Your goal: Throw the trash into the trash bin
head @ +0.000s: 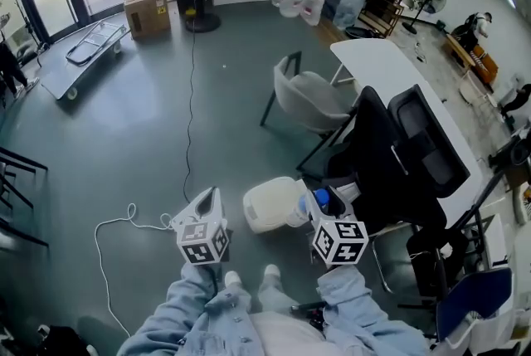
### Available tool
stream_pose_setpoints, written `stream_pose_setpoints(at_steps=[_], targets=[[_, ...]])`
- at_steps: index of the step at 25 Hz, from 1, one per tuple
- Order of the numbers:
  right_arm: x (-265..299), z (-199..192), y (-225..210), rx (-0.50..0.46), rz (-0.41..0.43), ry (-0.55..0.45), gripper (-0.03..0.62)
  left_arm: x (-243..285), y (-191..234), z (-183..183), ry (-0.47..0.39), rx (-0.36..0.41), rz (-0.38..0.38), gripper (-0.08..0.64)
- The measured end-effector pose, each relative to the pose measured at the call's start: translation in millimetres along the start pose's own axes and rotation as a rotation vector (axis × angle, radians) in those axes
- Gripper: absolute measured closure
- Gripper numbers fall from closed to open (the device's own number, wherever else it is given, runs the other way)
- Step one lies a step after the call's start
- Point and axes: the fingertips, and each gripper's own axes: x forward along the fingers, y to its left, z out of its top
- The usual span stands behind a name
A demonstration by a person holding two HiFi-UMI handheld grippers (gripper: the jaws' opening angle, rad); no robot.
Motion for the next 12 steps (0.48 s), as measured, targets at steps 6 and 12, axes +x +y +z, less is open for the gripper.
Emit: stream_pose_setpoints(at_steps=[6,12], targets=[[16,-28,-19,0.024,0.020,0.029,0.391,20,-8,-46,0.089,0.020,-0.007,0.565],[36,-79,-41,0.028,0.062,0.065,0.391,45,-16,-108,0.205,0.055,-0.039,0.565]])
